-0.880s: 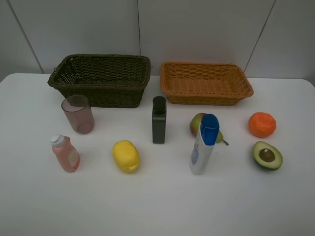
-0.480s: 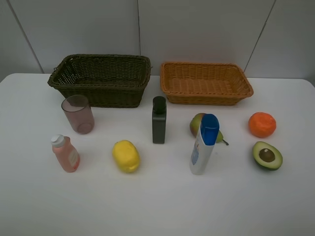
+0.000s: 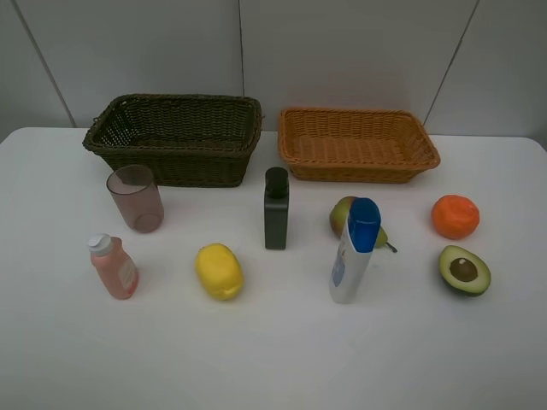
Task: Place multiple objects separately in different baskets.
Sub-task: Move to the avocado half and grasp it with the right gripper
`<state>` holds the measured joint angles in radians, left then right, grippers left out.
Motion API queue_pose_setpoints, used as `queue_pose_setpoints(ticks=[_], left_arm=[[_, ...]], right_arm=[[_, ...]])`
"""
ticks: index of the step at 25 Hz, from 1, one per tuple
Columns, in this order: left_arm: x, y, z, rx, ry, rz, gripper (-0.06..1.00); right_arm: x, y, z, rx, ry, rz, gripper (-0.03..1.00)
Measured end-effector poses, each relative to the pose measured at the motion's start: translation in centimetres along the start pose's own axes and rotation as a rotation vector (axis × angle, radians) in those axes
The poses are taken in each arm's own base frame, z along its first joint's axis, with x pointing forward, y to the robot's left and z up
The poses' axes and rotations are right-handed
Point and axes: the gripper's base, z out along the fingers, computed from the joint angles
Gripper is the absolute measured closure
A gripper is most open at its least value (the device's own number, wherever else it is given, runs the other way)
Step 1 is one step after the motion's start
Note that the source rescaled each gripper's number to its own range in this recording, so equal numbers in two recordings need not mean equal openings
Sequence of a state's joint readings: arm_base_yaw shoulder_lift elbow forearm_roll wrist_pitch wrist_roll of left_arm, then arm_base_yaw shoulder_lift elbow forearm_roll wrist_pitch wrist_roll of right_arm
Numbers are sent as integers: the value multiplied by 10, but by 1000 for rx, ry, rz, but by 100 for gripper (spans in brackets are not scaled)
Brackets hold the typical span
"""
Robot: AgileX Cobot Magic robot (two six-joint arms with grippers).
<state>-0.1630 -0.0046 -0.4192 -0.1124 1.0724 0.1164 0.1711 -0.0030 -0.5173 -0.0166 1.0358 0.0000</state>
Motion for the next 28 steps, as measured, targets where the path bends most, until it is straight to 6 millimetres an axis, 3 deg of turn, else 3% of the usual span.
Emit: queue_pose_setpoints(ticks=[28], left_arm=[[0, 0, 0, 0, 0, 0, -5]], right_arm=[[0, 0, 0, 0, 0, 0, -3]])
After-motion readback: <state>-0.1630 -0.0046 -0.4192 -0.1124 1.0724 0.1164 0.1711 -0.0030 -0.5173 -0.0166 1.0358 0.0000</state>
